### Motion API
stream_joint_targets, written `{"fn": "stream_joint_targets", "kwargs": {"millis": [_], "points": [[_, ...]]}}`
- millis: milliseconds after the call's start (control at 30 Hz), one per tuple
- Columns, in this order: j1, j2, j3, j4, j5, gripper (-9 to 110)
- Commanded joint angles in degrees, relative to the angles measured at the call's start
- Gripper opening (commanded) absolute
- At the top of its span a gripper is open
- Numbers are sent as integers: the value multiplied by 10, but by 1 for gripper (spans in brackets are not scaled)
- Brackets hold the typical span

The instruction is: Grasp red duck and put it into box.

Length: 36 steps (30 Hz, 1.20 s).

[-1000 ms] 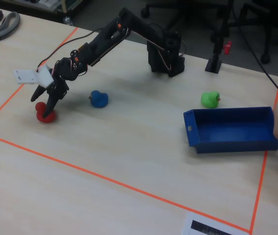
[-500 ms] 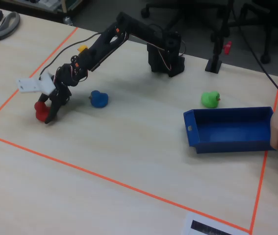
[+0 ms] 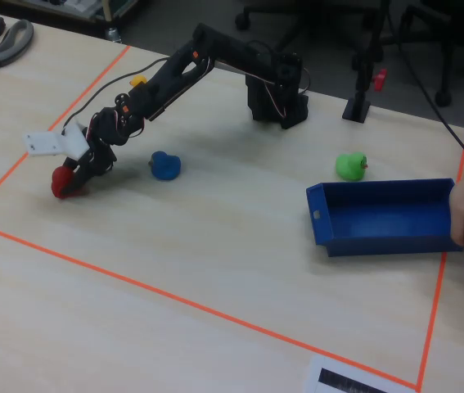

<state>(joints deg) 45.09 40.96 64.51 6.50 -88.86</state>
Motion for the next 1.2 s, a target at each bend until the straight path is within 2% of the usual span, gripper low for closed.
{"fn": "stream_joint_targets", "kwargs": {"millis": [0,133,300,433,600,700,800,1167], "points": [[7,42,-1,-18,39,0],[-5,170,-9,84,149,0],[-100,361,-56,396,309,0],[-248,484,-47,599,411,0],[-486,566,0,748,514,0],[-620,571,43,770,583,0],[-709,563,77,750,625,0],[-918,446,111,638,640,0]]}}
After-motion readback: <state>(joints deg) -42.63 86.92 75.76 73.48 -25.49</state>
